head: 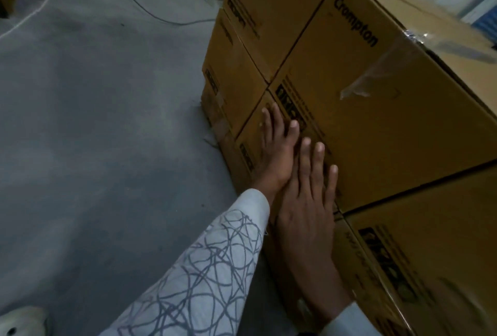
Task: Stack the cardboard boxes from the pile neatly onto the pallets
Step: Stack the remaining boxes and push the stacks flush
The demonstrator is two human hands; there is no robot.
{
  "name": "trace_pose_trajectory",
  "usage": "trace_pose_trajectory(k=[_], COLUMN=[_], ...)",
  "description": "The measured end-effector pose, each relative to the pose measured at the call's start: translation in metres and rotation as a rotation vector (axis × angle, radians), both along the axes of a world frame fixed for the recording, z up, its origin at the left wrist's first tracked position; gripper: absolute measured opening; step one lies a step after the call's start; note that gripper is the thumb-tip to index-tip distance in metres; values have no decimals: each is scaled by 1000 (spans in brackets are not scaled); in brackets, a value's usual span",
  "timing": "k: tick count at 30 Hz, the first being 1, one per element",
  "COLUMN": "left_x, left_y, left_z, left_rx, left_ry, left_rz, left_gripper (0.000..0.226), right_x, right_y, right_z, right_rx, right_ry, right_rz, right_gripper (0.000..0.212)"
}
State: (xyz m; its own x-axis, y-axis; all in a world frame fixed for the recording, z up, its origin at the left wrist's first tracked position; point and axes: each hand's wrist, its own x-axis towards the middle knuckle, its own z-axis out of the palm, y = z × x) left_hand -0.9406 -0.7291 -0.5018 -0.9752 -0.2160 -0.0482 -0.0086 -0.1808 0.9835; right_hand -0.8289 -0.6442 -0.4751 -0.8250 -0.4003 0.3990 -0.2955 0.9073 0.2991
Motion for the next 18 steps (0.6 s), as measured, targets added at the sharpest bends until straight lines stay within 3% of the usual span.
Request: trace_pose_trajectory(k=[8,12,13,15,18], left_x=[10,10,15,28,56], left_y=[36,37,39,52,87], left_z=[13,14,17,26,22], left_rx=[-60,-51,-10,221,648], left_ry=[43,1,-38,-132,-351], left_rz=[198,205,234,358,543], left_gripper=[60,63,63,63,63], right_x=[17,41,50,78,107], right_y=[20,21,22,22,29], right_z=[-7,-11,-8,7,33], right_rx=[-213,-458,-610,-1041,-2040], right_ry=[-153,-189,-219,-360,-445], right_rz=[-29,107,82,-188,-786], right_gripper=[105,65,57,43,35])
